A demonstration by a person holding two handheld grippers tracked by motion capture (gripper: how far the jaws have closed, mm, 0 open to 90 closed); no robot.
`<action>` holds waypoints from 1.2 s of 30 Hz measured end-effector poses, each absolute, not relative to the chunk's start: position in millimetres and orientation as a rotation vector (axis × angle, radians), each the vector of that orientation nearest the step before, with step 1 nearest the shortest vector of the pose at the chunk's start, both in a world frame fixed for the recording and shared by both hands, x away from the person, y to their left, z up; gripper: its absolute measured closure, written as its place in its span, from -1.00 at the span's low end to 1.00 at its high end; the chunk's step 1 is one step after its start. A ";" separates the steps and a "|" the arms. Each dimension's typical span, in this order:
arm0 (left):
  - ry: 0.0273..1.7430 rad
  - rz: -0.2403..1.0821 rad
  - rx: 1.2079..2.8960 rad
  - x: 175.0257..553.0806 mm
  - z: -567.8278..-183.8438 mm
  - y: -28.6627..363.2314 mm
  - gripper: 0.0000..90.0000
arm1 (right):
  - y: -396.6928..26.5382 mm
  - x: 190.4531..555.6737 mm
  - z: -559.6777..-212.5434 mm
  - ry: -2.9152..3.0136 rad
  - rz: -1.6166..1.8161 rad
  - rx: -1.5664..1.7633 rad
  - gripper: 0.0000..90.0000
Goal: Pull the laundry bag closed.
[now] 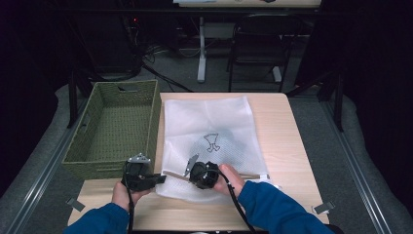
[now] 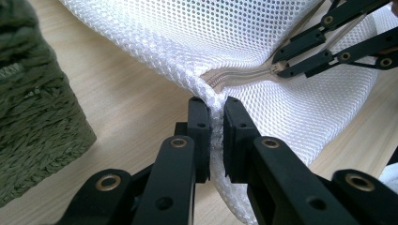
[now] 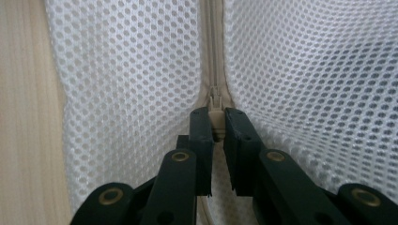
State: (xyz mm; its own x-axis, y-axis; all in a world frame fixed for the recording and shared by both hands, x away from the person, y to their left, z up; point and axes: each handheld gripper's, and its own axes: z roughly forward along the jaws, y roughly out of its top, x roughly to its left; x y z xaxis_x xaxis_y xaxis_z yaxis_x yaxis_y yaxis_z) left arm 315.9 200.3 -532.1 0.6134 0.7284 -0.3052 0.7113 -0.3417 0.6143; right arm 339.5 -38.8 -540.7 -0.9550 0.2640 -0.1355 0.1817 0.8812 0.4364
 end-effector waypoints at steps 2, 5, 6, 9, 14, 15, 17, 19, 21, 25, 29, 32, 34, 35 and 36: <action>1.131 0.022 2.093 315.8 -531.6 201.4 0.86 | -41.8 339.0 -539.7 2.858 0.631 0.338 0.83; 1.131 0.024 2.090 316.0 -531.8 201.7 0.86 | -45.6 338.7 -538.2 2.858 0.619 0.339 0.83; 1.126 0.027 2.090 316.1 -531.6 201.6 0.86 | -49.9 338.8 -537.6 2.858 0.615 0.348 0.83; 1.124 0.026 2.095 316.0 -531.3 201.1 0.86 | -53.8 339.1 -537.8 2.858 0.608 0.347 0.83; 1.115 0.024 2.092 315.7 -531.0 200.3 0.86 | -62.7 338.0 -536.3 2.859 0.604 0.364 0.83; 1.115 0.024 2.092 315.7 -531.0 200.3 0.86 | -62.7 338.0 -536.3 2.859 0.604 0.364 0.83; 1.106 0.024 2.096 315.7 -530.8 199.8 0.86 | -64.9 337.2 -535.2 2.858 0.618 0.365 0.83; 1.105 0.024 2.099 315.4 -530.4 199.4 0.86 | -66.2 336.5 -534.5 2.853 0.622 0.365 0.83; 1.103 0.024 2.107 315.3 -530.0 199.1 0.86 | -67.0 335.7 -534.2 2.853 0.613 0.366 0.83; 1.105 0.027 2.102 315.4 -529.7 200.1 0.87 | -68.6 335.5 -533.7 2.853 0.608 0.369 0.83; 1.111 0.034 2.103 315.5 -529.3 200.5 0.87 | -74.4 335.8 -533.8 2.850 0.607 0.385 0.83; 1.104 0.039 2.104 315.6 -529.5 200.0 0.87 | -80.1 334.3 -533.3 2.842 0.594 0.384 0.83; 1.106 0.047 2.108 315.7 -529.2 199.8 0.87 | -83.3 334.2 -532.6 2.841 0.585 0.387 0.83; 1.108 0.047 2.106 315.7 -529.2 199.8 0.87 | -84.6 333.8 -532.6 2.835 0.587 0.391 0.83; 1.109 0.047 2.110 315.6 -529.0 199.6 0.87 | -86.4 334.1 -532.2 2.837 0.590 0.398 0.83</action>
State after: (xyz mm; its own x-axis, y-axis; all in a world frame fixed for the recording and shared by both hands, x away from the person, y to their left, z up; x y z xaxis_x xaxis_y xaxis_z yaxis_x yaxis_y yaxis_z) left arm 315.6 199.6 -529.0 0.6257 0.7245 -0.2892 0.6973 -0.3532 0.6237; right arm 334.1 -86.4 -532.2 -0.9400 0.3042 -0.1547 0.2172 0.8829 0.4162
